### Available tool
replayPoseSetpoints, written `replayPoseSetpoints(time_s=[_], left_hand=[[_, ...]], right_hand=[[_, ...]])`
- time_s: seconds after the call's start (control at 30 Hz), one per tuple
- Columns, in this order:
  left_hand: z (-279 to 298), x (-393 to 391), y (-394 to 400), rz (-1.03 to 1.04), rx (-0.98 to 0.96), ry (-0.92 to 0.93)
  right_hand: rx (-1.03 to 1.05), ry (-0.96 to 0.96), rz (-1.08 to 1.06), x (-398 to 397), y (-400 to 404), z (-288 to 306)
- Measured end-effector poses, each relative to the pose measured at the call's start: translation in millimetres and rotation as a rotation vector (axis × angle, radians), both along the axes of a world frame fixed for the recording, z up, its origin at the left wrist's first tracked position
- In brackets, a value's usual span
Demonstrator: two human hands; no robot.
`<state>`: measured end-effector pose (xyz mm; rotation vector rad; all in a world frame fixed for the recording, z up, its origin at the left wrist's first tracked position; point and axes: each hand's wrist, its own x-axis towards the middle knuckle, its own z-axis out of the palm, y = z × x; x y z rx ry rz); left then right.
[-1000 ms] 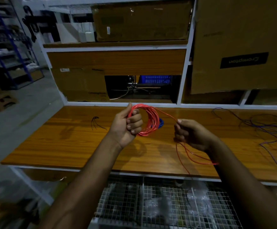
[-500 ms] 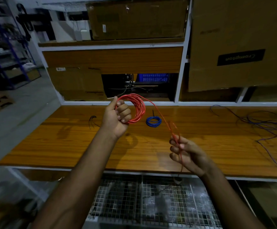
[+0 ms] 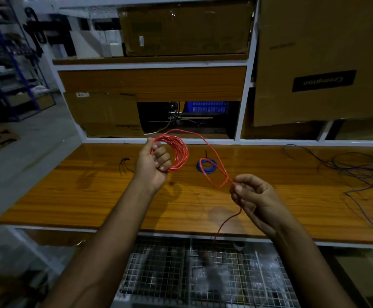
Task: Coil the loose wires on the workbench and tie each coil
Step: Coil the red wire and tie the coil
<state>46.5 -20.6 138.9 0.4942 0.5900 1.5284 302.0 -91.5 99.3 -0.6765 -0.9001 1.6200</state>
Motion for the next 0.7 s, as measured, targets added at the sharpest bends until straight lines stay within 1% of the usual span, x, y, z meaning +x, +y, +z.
replayPoseSetpoints(time_s=[0.1,0.17,0.27,0.33,0.4,0.5,0.57,0.63,0.7], left_hand=[[-4.2,15.7,-3.1,-0.054,0.01,0.048],[-8.6,28.3,-3.6,-0.086,0.018,0.098],[-20.2,40.3,-1.8,-0.109,0.002,0.151],[-30.0,39.8,1.6,-0.11,-0.022,0.154],[-38.3,32.5,5.5,-0.097,-0.048,0.136],[-43.7,17.0,8.1,-0.051,-0.085,0.113],[-42.1,8.4,6.9,-0.036,-0.094,0.095],[-38.5,3.1,5.7,-0.03,-0.092,0.079],[-33.5,0.0,5.0,-0.03,-0.08,0.062]], right_hand=[[-0.051,-0.052,-0.053,-23.9,-1.2,11.8],[-0.07,-0.039,-0.024,-43.7,-1.3,14.6],[-0.071,0.105,0.094,-64.4,-2.0,18.8],[-0.039,0.257,0.19,-68.1,-2.7,22.1],[0.018,0.372,0.24,-64.8,-4.1,26.3],[0.085,0.436,0.251,-49.7,-5.9,34.7],[0.087,0.468,0.201,-35.4,-4.7,38.5],[0.036,0.48,0.066,-21.2,-1.6,40.9],[-0.031,0.432,-0.102,-6.9,4.5,38.1]])
